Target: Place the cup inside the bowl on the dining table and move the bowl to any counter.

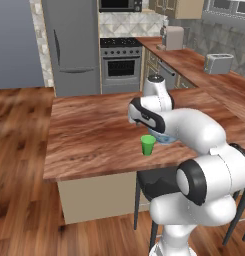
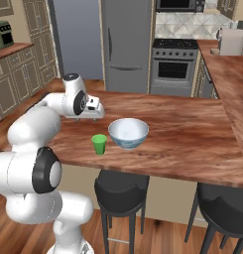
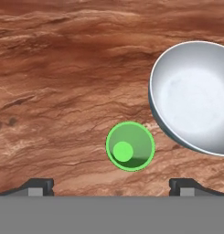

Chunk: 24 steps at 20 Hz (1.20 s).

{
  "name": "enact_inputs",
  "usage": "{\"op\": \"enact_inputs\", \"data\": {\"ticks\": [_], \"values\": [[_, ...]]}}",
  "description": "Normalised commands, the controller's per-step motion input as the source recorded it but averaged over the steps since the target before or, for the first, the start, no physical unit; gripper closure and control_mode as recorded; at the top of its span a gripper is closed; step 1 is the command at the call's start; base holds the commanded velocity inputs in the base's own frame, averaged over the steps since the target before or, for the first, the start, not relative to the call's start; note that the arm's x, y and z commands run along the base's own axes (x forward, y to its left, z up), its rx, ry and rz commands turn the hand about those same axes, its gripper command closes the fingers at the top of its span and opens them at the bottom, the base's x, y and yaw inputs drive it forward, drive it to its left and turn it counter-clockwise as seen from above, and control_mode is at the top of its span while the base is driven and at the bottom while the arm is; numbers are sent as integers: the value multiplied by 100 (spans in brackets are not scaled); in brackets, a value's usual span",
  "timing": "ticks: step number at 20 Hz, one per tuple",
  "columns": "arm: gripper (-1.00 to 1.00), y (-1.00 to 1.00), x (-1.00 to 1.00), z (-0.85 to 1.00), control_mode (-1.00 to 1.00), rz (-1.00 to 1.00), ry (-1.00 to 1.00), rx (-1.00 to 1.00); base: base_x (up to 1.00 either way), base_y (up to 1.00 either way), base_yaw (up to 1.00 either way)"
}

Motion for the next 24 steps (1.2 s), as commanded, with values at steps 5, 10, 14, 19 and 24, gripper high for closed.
{"op": "enact_inputs", "data": {"ticks": [5,10,14,19,24], "values": [[-100,0,0,-1,-100,0,0,-2,0,0,0],[-100,0,0,-6,-100,0,0,-1,0,0,0],[-100,0,0,-18,-100,0,0,0,0,0,0],[-100,0,0,-24,-100,0,0,0,0,0,0],[-100,0,0,-23,-100,0,0,-1,0,0,0]]}}
